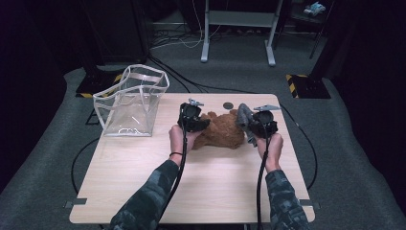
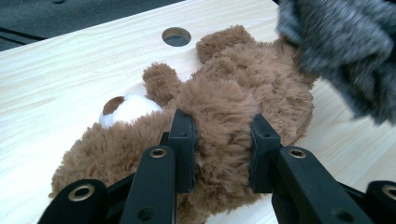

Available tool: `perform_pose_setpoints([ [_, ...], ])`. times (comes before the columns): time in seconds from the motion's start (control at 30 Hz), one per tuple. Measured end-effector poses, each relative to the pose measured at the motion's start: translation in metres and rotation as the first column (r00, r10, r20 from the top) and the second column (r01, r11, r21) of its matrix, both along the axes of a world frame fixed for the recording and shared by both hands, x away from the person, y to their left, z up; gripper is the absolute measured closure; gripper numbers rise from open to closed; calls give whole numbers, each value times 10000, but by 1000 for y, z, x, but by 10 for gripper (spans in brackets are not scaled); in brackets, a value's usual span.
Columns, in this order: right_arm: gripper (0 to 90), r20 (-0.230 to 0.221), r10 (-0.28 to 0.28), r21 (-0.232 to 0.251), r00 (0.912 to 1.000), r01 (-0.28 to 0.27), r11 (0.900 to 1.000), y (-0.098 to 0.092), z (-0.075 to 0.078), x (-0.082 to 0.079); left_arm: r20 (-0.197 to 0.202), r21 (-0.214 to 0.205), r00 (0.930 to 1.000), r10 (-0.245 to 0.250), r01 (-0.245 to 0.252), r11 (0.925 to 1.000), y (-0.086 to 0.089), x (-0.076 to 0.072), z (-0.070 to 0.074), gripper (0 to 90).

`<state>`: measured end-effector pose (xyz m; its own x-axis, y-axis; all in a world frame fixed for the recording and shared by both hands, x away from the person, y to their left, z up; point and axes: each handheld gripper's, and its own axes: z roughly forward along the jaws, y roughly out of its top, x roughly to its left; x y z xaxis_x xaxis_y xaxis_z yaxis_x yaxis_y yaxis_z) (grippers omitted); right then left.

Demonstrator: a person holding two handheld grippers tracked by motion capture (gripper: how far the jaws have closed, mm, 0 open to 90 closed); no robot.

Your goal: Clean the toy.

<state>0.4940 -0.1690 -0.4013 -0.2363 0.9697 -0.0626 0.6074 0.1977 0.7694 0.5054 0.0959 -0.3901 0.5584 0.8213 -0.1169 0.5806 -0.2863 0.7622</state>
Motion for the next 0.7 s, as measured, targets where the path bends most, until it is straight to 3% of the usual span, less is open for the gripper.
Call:
perform_pose_setpoints([
  [0.1, 770, -77, -505, -108, 9987, 504, 9987, -13, 0, 2, 5, 26, 10000, -17, 17, 10000, 0, 0, 0, 691],
  [0.2, 769, 45, -612, -69, 9981, 612, 9981, -17, 4, -1, 13, 18, 10000, 18, -18, 10000, -1, 1, 0, 689],
  [0.3, 768, 283, -72, 371, 9996, 62, 9993, -10, 13, -10, -48, -7, 10000, 3, -3, 10000, -2, 2, 0, 689],
  [0.4, 767, 536, 874, 959, 9947, -923, 9911, 8, 23, -20, -62, -17, 10000, 61, -61, 10000, -5, 4, 1, 690],
  [0.53, 766, 701, 2049, 1479, 9763, -2133, 9657, 42, 29, -30, -99, 133, 9999, -62, 63, 9999, -10, 5, 5, 689],
  [0.57, 765, 651, 2593, 1598, 9636, -2666, 9505, 53, 27, -31, -70, 255, 9999, -126, 128, 9996, -10, 6, 5, 689],
  [0.7, 764, 404, 3323, 1427, 9423, -3346, 9315, 78, 15, -26, -129, 357, 9998, -149, 154, 9992, -13, 6, 6, 689],
])
